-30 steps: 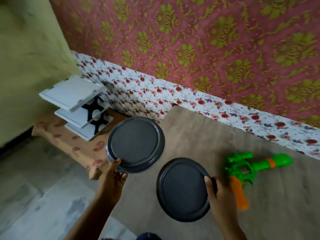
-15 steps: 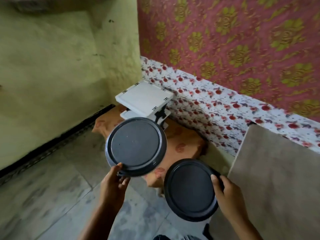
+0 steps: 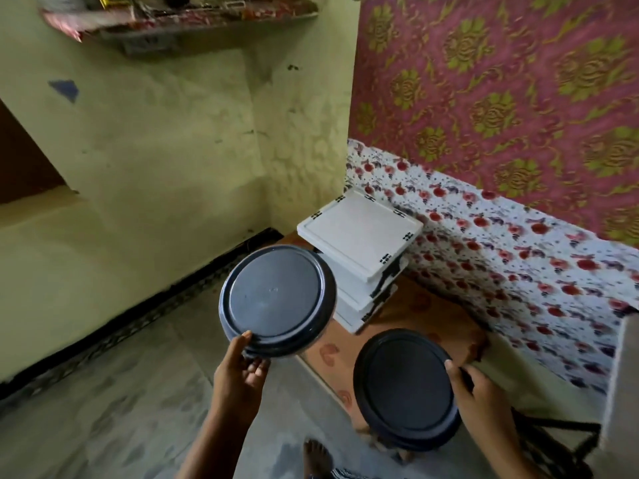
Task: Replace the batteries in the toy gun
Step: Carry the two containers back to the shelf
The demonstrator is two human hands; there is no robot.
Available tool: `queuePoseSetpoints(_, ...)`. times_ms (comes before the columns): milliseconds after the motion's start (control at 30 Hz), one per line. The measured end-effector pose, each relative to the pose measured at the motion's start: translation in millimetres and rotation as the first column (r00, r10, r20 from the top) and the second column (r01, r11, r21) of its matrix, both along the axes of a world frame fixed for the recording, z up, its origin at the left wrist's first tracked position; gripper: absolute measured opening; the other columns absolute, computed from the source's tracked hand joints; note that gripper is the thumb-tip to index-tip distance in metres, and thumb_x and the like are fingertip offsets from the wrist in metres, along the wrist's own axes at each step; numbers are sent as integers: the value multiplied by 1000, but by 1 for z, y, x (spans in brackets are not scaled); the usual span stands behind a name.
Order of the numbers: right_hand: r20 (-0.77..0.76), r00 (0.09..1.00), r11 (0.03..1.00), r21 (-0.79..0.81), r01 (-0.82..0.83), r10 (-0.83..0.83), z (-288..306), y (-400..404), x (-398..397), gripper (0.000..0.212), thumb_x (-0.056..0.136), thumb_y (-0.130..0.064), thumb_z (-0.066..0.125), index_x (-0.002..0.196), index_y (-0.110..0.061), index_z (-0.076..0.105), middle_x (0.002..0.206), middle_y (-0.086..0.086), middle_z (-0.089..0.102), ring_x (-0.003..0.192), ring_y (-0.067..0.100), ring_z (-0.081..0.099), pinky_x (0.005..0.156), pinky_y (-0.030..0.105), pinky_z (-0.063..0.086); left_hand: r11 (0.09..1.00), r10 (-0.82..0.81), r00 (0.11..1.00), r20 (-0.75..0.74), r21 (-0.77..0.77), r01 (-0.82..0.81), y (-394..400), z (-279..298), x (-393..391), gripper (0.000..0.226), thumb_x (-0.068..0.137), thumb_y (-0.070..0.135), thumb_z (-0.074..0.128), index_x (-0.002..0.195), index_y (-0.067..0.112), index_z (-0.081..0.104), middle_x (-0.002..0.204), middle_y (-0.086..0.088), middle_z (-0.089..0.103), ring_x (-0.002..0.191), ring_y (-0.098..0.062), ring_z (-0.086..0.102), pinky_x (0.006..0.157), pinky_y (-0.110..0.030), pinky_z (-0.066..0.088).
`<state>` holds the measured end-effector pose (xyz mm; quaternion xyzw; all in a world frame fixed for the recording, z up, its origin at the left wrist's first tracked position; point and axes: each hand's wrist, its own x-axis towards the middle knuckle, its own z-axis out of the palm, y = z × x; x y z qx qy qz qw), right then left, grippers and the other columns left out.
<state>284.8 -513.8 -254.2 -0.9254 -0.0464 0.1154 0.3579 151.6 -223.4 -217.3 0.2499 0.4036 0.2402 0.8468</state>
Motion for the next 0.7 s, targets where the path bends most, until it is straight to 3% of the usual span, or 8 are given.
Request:
queuePoseSetpoints(67, -12, 999, 999, -2, 44, -44, -3, 21, 22, 44, 88, -55, 38, 78, -15, 52, 49, -3, 41, 46, 17, 45, 43, 25, 26, 995, -62, 998, -31, 74, 64, 25, -9, 17, 21, 96, 5, 44, 116, 7, 51, 112, -15, 50, 98, -19, 52, 75, -12, 48)
queuePoseSetpoints(133, -22, 998, 997, 29, 66, -66, -1, 40, 39, 40, 91, -49, 39, 80, -15, 55, 51, -2, 42, 48, 16, 45, 44, 25, 26, 998, -53, 995, -80, 38, 56, 48, -5, 40, 15, 93, 11, 50, 106, 8, 56, 119, -13, 52, 106, -20, 54, 90, -25, 42)
queuePoseSetpoints(167, -18, 997, 996, 49, 73, -72, -1, 52, 51, 39, 92, -46, 40, 76, -14, 55, 51, 0, 43, 48, 17, 45, 45, 25, 27, 999, -48, 997, -68, -24, 46, 62, 0, 56, 18, 91, 12, 52, 109, 9, 56, 120, -13, 53, 110, -20, 54, 93, -28, 40)
queuePoseSetpoints(267, 19, 995, 995, 32, 95, -96, -3, 78, 79, 43, 92, -44, 42, 58, -18, 43, 50, 1, 41, 48, 18, 44, 48, 29, 29, 997, -71, 994, -88, 0, 71, 88, 4, 95, 32, 89, 13, 56, 121, 9, 51, 117, -12, 55, 112, -21, 53, 92, -30, 41)
queuePoseSetpoints(433, 0, 992, 992, -27, 125, -125, -10, 109, 105, 39, 90, -48, 43, 58, -30, 31, 53, -8, 35, 49, 9, 37, 45, 24, 24, 987, -162, 984, -80, -5, 162, 114, 4, 158, 22, 90, 12, 53, 112, 12, 53, 101, -5, 60, 91, -13, 58, 76, -24, 44)
queuePoseSetpoints(567, -55, 969, 970, -23, 241, -241, -19, 119, 107, 39, 92, -45, 45, 73, -11, 50, 66, 3, 57, 56, 15, 48, 45, 22, 29, 947, -317, 943, -99, 29, 321, 126, 0, 209, 7, 86, 10, 57, 92, 11, 61, 85, -6, 59, 75, -15, 56, 67, -24, 50)
queuePoseSetpoints(700, -68, 933, 935, 18, 355, -353, -24, 129, 99, 35, 83, -57, 40, 62, -30, 42, 55, -6, 45, 52, 14, 49, 47, 26, 32, 867, -473, 859, -195, 68, 493, 126, -7, 261, 16, 88, 16, 60, 100, 7, 57, 90, -12, 58, 70, -14, 55, 51, -17, 51)
